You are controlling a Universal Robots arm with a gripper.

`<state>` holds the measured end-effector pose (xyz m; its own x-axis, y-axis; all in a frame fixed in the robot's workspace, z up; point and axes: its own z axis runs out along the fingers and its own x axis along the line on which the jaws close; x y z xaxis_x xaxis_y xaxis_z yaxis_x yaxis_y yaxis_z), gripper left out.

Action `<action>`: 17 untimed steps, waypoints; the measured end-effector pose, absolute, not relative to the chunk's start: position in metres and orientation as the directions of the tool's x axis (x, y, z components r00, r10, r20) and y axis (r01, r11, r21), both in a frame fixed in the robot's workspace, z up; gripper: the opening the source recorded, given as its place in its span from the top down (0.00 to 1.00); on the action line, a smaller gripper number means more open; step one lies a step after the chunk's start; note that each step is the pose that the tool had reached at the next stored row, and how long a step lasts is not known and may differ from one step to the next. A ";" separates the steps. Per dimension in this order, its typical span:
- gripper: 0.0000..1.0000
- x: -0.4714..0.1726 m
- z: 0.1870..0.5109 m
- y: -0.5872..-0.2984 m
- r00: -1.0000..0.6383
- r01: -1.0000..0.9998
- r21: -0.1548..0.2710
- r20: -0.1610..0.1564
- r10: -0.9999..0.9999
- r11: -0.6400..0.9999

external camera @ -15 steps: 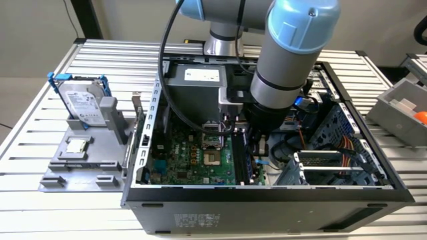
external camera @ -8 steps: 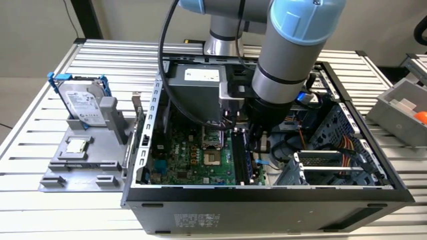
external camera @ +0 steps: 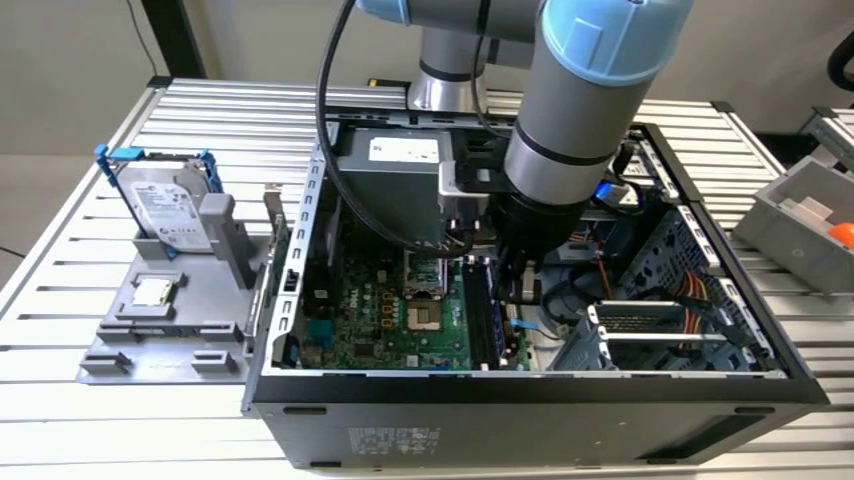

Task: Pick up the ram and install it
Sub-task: 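Press down the ram until it locks into place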

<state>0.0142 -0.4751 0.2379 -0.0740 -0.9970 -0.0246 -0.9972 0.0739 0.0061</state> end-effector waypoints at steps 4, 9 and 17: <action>1.00 0.014 0.241 -0.475 -0.074 -0.997 0.006 -0.025 -0.997 0.074; 1.00 0.014 0.250 -0.475 -0.074 -0.997 0.006 -0.024 -0.997 0.074; 1.00 0.014 0.260 -0.475 -0.074 -0.997 0.006 -0.025 -0.997 0.074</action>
<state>0.0142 -0.4751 0.2601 -0.0740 -0.9970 -0.0245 -0.9973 0.0739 0.0061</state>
